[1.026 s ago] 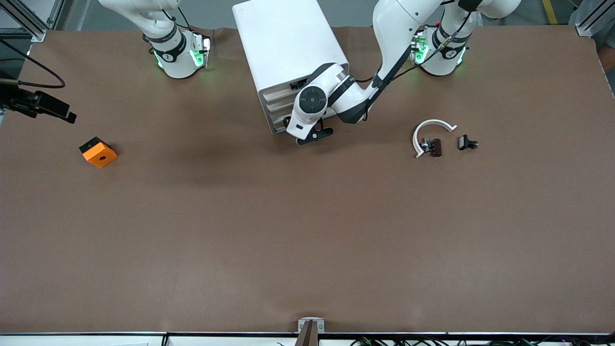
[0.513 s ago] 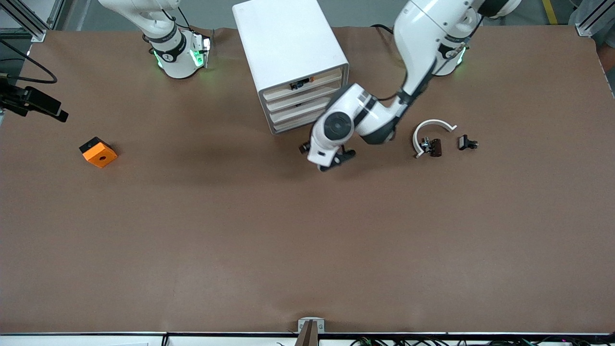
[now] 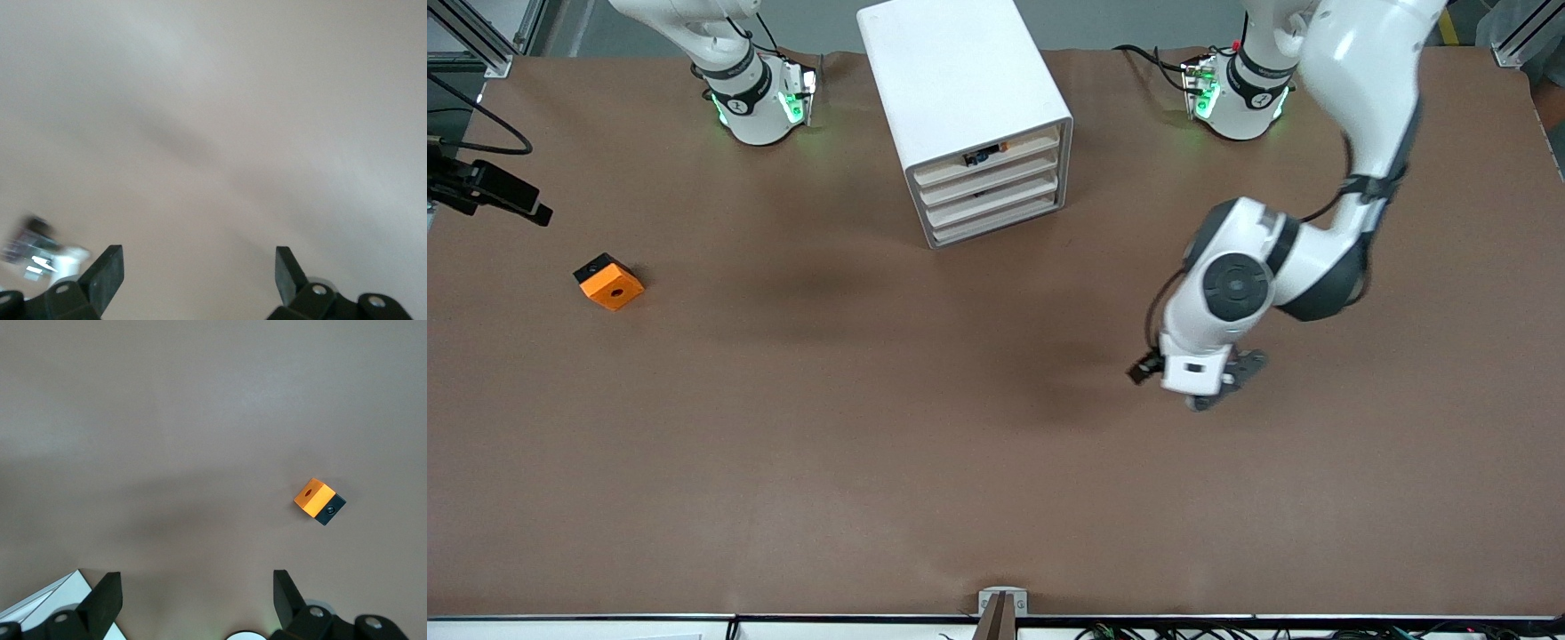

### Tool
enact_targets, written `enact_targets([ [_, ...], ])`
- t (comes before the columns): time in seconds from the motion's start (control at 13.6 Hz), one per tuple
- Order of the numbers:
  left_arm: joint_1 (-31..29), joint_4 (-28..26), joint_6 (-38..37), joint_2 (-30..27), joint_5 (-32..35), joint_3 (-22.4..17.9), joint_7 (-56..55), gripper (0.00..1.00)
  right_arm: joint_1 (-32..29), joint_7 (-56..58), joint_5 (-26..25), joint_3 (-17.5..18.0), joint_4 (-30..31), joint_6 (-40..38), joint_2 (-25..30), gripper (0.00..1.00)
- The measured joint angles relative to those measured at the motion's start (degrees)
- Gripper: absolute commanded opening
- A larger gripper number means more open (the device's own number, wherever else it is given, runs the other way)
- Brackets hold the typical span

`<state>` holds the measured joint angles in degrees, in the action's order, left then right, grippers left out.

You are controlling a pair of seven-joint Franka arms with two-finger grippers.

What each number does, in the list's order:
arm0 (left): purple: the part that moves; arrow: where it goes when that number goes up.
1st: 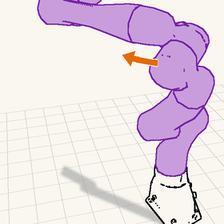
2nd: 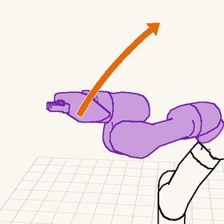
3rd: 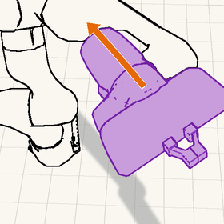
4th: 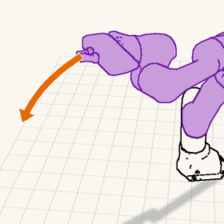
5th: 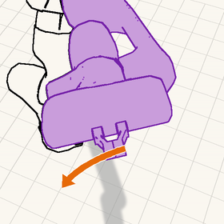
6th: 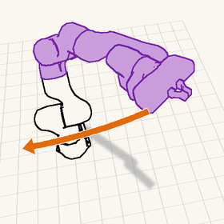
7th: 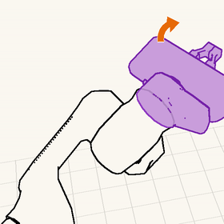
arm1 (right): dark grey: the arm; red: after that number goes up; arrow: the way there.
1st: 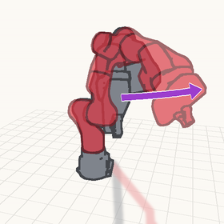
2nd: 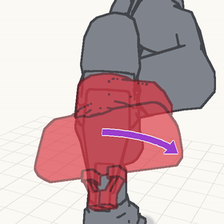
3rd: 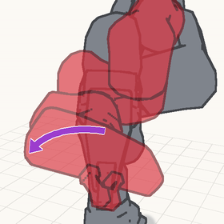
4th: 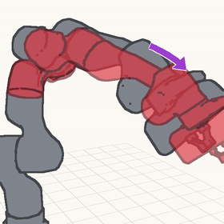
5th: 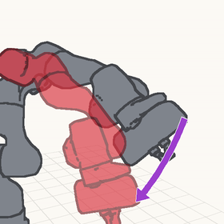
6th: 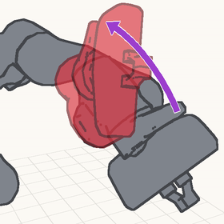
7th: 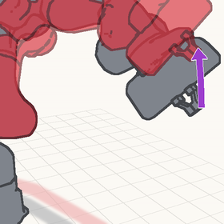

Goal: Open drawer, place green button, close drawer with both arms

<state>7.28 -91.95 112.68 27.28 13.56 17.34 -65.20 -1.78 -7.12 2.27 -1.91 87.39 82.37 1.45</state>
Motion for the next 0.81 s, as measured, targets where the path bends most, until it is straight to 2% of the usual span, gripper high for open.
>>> enact_targets([
  [0.15,-2.8,4.2,-7.6,-2.3,1.2,0.1,2.0,1.00,0.0,0.3,0.0,0.0,0.0,0.3,0.0,1.00],
  [0.37,-7.6,9.5,-16.4,-5.0,1.3,0.0,11.4,1.00,-0.3,4.5,-0.1,0.0,-0.4,0.5,0.0,1.00],
  [0.81,-18.7,11.5,-23.5,-15.0,-1.6,0.0,31.8,1.00,-0.7,6.6,-0.1,0.0,-0.5,0.5,-0.1,1.00],
])
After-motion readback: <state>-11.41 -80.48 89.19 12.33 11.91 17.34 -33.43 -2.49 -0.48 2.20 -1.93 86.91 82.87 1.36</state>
